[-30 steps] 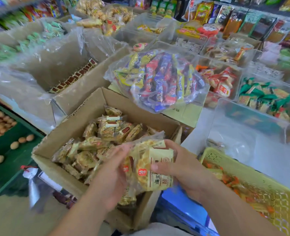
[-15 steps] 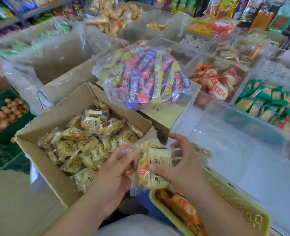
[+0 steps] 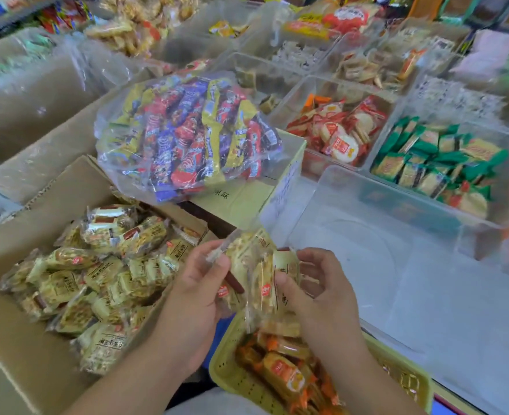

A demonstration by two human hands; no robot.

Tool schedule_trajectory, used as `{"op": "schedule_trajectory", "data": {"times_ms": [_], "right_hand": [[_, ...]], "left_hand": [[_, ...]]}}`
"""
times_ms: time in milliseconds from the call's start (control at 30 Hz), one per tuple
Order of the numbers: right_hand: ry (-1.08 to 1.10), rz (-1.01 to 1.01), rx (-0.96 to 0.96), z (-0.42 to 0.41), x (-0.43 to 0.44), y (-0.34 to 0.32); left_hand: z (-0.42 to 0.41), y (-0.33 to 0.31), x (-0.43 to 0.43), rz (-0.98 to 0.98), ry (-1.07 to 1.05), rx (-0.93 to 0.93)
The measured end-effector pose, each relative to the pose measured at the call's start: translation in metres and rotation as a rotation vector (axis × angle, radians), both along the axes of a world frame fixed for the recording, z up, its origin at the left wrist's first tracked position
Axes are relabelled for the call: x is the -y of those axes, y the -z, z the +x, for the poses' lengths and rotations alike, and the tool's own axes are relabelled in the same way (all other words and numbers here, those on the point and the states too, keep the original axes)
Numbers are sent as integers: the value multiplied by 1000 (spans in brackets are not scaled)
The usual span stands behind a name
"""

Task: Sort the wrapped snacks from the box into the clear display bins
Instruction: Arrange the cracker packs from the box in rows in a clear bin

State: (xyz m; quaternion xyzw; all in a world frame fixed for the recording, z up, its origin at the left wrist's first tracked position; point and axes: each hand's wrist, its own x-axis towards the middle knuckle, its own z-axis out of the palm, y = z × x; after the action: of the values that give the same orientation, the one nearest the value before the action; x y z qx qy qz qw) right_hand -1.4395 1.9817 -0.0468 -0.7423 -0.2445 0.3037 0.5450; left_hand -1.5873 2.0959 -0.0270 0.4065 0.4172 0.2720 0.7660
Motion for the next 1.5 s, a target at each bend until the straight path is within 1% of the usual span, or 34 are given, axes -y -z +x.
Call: {"op": "schedule_trajectory", "data": {"times_ms": [100, 233, 333, 433, 500, 567, 633, 700, 800, 900, 967, 1067, 1133, 1300, 1367, 1500], "right_hand": [[-66, 2, 43, 7, 7, 1], [-248, -155, 93, 10, 8, 7], [-303, -174, 108, 11, 5, 9], [-282, -154, 102, 21, 4, 12], [-233, -144, 41, 34, 5, 11], [-167, -126, -50, 55, 3, 11], [-100, -166, -109, 84, -3, 16], [-81, -268, -109, 115, -11, 27], [-102, -450, -9, 152, -25, 57], [-208, -592, 118, 170, -43, 91], [-302, -620, 149, 168, -56, 106], [-455, -631, 344, 158, -69, 122], [-501, -646, 417, 152, -72, 127], [-654, -694, 431, 137, -65, 126], [-709, -681, 448, 132, -60, 126], [-727, -707, 461, 129, -56, 125]], "left_hand": [[17, 4, 1, 40, 21, -21], [27, 9, -3, 51, 43, -87], [29, 16, -3, 40, 46, -107], [31, 20, -6, 12, 15, -85], [30, 21, -10, -48, 3, -55], [28, 21, -14, -113, -1, 16], [26, 20, -16, -141, -22, 55], [23, 21, -16, -155, -46, 64], [18, 24, -12, -180, -64, 61], [11, 26, -10, -198, -75, 59], [7, 27, -9, -204, -83, 57], [2, 26, -7, -223, -94, 72], [0, 25, -6, -234, -99, 86], [-5, 23, -3, -268, -127, 87], [-6, 22, 0, -276, -133, 83], [-6, 19, 4, -293, -130, 85]]}}
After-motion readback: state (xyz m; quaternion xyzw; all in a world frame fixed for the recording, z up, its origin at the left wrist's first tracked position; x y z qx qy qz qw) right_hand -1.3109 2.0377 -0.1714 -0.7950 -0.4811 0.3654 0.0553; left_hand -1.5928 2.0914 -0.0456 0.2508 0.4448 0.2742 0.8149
